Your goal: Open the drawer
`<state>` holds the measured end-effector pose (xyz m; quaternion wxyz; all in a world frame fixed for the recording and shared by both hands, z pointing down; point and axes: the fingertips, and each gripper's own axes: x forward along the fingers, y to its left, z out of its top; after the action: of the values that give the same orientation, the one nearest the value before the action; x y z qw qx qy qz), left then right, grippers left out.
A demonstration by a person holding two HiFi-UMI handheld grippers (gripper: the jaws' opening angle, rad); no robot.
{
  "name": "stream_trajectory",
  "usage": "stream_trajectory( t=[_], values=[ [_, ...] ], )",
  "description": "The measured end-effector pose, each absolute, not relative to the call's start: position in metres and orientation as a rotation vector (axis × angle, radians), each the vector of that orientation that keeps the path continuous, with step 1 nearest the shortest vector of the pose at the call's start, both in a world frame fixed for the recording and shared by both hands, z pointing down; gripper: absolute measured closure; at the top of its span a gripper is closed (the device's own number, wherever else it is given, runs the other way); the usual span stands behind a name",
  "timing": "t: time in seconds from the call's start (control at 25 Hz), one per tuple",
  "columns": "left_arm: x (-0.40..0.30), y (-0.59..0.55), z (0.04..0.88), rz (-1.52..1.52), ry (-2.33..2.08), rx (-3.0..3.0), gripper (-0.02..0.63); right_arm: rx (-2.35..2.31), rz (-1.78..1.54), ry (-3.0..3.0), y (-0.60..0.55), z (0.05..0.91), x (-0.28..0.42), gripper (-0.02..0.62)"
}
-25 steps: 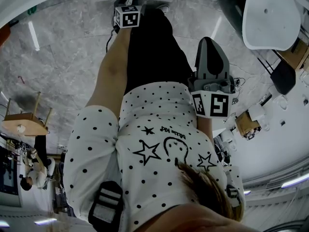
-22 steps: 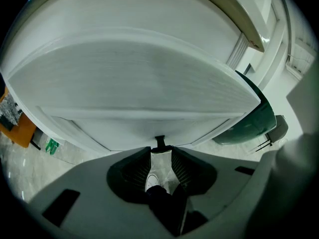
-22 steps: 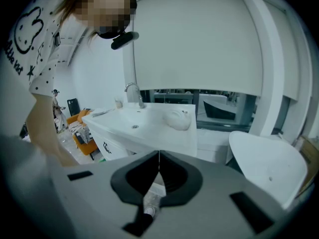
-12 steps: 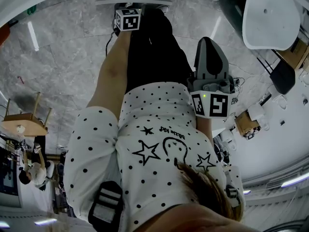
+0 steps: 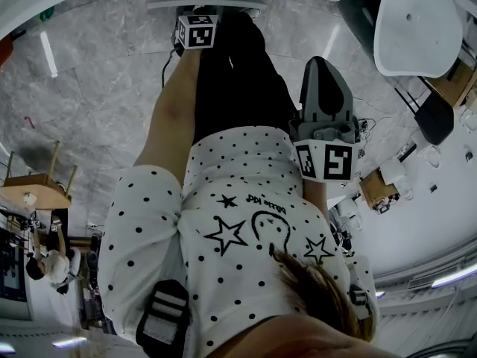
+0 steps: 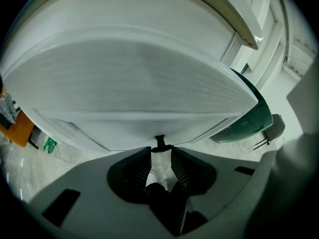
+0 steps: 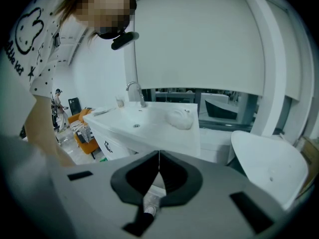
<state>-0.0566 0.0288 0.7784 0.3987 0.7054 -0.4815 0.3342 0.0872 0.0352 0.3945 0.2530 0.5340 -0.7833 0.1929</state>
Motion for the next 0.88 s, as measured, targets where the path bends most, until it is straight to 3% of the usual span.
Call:
stream_trajectory(
  t=[0.88],
  values=[
    [-0.0545, 0.0295, 0.7805, 0.844, -1.215, 1.784, 0.479, 1.453, 0.526, -2.125, 0.0315, 0.3972, 0.0858, 0.581]
  ],
)
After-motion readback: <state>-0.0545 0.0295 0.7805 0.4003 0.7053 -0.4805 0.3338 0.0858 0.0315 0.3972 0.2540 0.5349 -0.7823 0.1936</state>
